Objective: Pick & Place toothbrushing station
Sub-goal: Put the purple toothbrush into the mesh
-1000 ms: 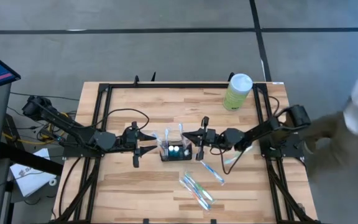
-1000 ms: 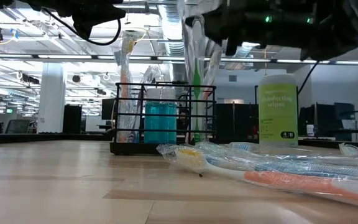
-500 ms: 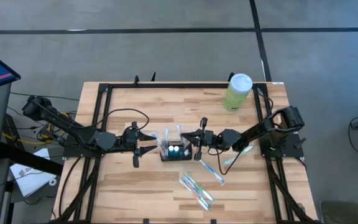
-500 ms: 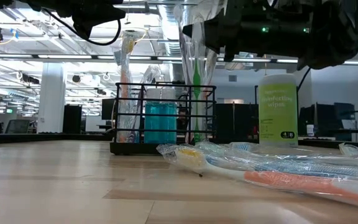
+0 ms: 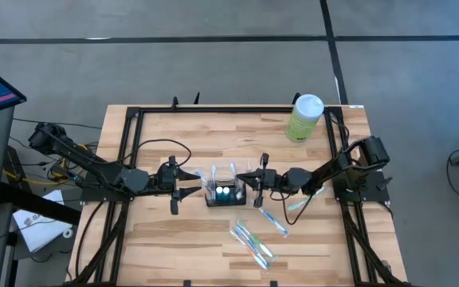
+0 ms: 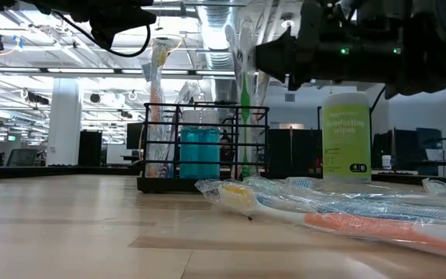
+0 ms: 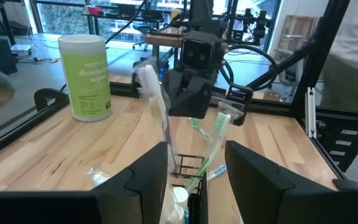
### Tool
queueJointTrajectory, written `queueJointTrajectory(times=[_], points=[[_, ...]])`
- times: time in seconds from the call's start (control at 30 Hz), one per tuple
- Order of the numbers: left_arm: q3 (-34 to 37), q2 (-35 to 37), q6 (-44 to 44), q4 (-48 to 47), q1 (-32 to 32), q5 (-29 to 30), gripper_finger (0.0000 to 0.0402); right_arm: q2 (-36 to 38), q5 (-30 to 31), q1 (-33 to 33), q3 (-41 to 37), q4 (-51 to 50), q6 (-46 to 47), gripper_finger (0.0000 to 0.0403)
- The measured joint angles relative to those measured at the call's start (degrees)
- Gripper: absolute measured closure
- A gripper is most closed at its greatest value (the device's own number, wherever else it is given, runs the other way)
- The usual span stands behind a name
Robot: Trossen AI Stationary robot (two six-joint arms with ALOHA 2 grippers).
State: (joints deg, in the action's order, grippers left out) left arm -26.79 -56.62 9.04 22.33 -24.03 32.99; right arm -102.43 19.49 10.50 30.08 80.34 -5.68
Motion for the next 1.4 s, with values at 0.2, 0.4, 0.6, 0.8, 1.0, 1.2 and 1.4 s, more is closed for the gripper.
queueJointTrajectory(times=[0.2,0.4,0.6,0.8,1.0,1.2,1.4], points=[[0.0,0.0,0.0,0.0,0.0,0.0,0.0247,0.0,-0.2,0.0,-0.3,0.0,0.0,0.0403],[0.0,0.0,0.0,-0.1,0.0,0.0,0.0247,0.0,-2.3,0.0,-0.3,-0.2,-0.8,0.0403],[0.0,0.0,0.0,-0.1,0.0,0.0,0.0247,0.0,-2.3,0.0,-0.3,-2.2,-0.5,0.0403],[0.0,0.0,0.0,-0.1,0.0,0.0,0.0247,0.0,-2.3,0.0,-0.4,-3.4,-0.3,0.0403],[0.0,0.0,0.0,-0.1,0.0,0.0,0.0247,-4.3,-2.3,0.0,-0.6,1.9,-0.3,0.0403],[0.0,0.0,0.0,-0.3,0.0,0.0,0.0247,-11.7,0.0,0.0,0.3,8.2,-0.3,0.0403],[0.0,0.0,0.0,-0.4,0.0,0.0,0.0247,-10.4,0.0,0.1,0.6,9.4,-0.7,0.0403]])
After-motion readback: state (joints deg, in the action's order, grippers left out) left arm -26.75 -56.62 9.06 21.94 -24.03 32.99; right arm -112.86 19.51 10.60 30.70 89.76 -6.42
